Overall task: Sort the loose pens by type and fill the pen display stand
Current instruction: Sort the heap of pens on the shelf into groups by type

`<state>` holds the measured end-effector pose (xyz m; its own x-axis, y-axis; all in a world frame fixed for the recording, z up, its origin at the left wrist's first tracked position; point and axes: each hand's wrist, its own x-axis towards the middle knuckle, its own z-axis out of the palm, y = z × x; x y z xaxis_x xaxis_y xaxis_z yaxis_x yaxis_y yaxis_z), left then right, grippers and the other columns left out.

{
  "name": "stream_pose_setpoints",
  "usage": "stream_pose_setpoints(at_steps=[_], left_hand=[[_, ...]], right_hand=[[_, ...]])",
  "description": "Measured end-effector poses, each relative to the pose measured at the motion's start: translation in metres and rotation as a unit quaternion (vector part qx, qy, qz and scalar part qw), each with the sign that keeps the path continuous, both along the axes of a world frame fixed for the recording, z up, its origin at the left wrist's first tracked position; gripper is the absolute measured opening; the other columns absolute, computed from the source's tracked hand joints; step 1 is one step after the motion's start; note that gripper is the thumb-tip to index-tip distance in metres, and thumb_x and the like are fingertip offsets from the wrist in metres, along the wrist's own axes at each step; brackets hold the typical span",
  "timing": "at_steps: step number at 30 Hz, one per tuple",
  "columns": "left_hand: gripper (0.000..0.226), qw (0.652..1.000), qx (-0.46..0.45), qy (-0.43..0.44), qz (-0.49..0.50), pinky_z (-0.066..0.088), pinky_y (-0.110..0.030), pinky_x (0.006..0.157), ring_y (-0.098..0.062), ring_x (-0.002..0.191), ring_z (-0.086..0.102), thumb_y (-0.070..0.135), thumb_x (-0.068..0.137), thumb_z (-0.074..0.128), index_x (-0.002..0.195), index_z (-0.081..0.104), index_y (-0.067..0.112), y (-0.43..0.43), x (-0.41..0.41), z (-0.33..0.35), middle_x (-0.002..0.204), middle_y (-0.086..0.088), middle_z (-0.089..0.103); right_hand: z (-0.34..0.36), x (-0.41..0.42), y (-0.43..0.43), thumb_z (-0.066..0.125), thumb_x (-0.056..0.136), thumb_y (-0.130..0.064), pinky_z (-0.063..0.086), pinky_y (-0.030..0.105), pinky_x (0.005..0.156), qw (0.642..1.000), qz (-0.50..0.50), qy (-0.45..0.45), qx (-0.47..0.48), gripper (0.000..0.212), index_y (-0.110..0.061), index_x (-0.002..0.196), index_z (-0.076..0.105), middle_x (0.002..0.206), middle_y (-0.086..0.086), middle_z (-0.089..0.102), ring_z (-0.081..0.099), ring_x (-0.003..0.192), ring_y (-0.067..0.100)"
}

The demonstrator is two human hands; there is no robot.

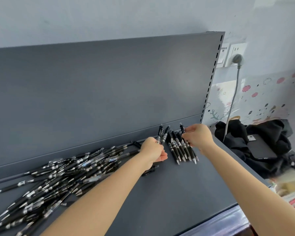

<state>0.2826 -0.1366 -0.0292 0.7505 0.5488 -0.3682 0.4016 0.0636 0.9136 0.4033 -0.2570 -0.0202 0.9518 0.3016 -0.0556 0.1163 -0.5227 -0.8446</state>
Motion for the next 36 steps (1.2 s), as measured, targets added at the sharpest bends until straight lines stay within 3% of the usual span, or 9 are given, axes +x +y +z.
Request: stream_pose_setpoints(at_steps=[3,6,9,12,15,22,26,30,36], left_hand=[[0.016,0.999,0.034,0.037,0.018,0.059,-0.034,0.064,-0.021,0.067,0.057,-0.007,0.093,0.04,0.104,0.046,0.003,-0.011,0.023,-0.007,0.109,-0.02,0.052],[0.015,0.996,0.044,0.062,0.042,0.059,-0.037,0.07,-0.021,0.071,0.056,-0.007,0.093,0.037,0.099,0.042,0.006,-0.018,0.035,-0.011,0.105,-0.014,0.049],[0.017,0.992,0.083,0.088,0.032,0.056,-0.036,0.066,-0.027,0.078,0.053,-0.005,0.09,0.041,0.081,0.043,0.009,-0.02,0.044,-0.016,0.1,-0.013,0.05],[0.016,0.981,0.155,0.114,0.007,0.053,-0.036,0.06,-0.029,0.074,0.051,0.0,0.083,0.053,0.073,0.044,0.009,-0.016,0.047,-0.017,0.088,-0.012,0.052],[0.007,0.981,0.152,0.12,-0.027,0.057,-0.035,0.068,-0.027,0.081,0.053,0.002,0.082,0.057,0.082,0.051,0.006,-0.009,0.046,-0.016,0.089,-0.01,0.052],[0.013,0.965,0.224,0.121,-0.058,0.036,-0.027,0.06,-0.026,0.077,0.048,-0.003,0.078,0.055,0.085,0.054,0.008,-0.004,0.039,-0.019,0.082,-0.008,0.052],[0.024,0.985,0.141,0.086,-0.041,0.056,-0.035,0.069,-0.028,0.089,0.062,-0.004,0.079,0.051,0.099,0.063,0.001,-0.003,0.042,-0.024,0.102,-0.019,0.064],[0.019,0.997,0.015,0.081,0.013,0.057,-0.033,0.066,-0.026,0.072,0.06,0.0,0.091,0.051,0.102,0.064,-0.006,-0.001,0.04,-0.014,0.084,-0.016,0.06],[0.035,0.965,0.246,0.081,-0.05,0.049,-0.033,0.094,-0.026,0.107,0.059,-0.003,0.087,0.041,0.104,0.068,0.012,0.018,0.019,-0.012,0.114,-0.007,0.063]], right_hand=[[-0.005,0.011,0.002,0.07,0.073,-0.006,0.053,0.034,0.072,0.998,0.003,-0.036,-0.045,0.02,0.004,0.09,0.07,0.084,0.017,0.07,0.063,0.076,0.032],[-0.007,0.014,0.006,0.068,0.07,-0.006,0.052,0.037,0.063,0.997,0.011,-0.029,-0.076,0.016,0.008,0.071,0.06,0.073,0.032,0.055,0.05,0.055,0.028],[-0.012,0.015,0.014,0.063,0.069,-0.008,0.03,0.025,0.054,0.993,0.053,-0.044,-0.097,0.023,-0.012,0.056,0.045,0.058,0.012,0.038,0.032,0.055,0.016],[-0.015,0.014,0.018,0.064,0.073,-0.01,0.036,0.026,0.055,0.99,0.069,-0.066,-0.105,0.023,-0.006,0.056,0.049,0.056,0.014,0.044,0.037,0.057,0.025],[-0.015,0.017,0.015,0.061,0.083,-0.014,0.051,0.035,0.075,0.988,0.073,-0.084,-0.107,0.016,0.0,0.087,0.068,0.085,0.016,0.068,0.06,0.086,0.032],[-0.021,0.014,-0.002,0.058,0.09,-0.025,0.039,0.027,0.092,0.984,0.108,-0.057,-0.126,0.04,-0.009,0.126,0.058,0.127,0.007,0.061,0.053,0.12,0.024],[-0.03,0.005,0.0,0.064,0.086,-0.034,0.036,0.026,0.098,0.978,0.155,-0.055,-0.128,0.056,-0.015,0.137,0.049,0.137,0.002,0.054,0.048,0.126,0.021],[-0.036,0.002,0.002,0.068,0.08,-0.041,0.034,0.032,0.106,0.974,0.173,-0.055,-0.137,0.069,-0.019,0.141,0.043,0.142,0.006,0.048,0.04,0.133,0.024],[-0.035,-0.014,0.013,0.067,0.078,-0.045,0.03,0.044,0.109,0.946,0.209,-0.103,-0.223,0.079,-0.028,0.146,0.03,0.153,0.008,0.024,0.023,0.137,0.037]])
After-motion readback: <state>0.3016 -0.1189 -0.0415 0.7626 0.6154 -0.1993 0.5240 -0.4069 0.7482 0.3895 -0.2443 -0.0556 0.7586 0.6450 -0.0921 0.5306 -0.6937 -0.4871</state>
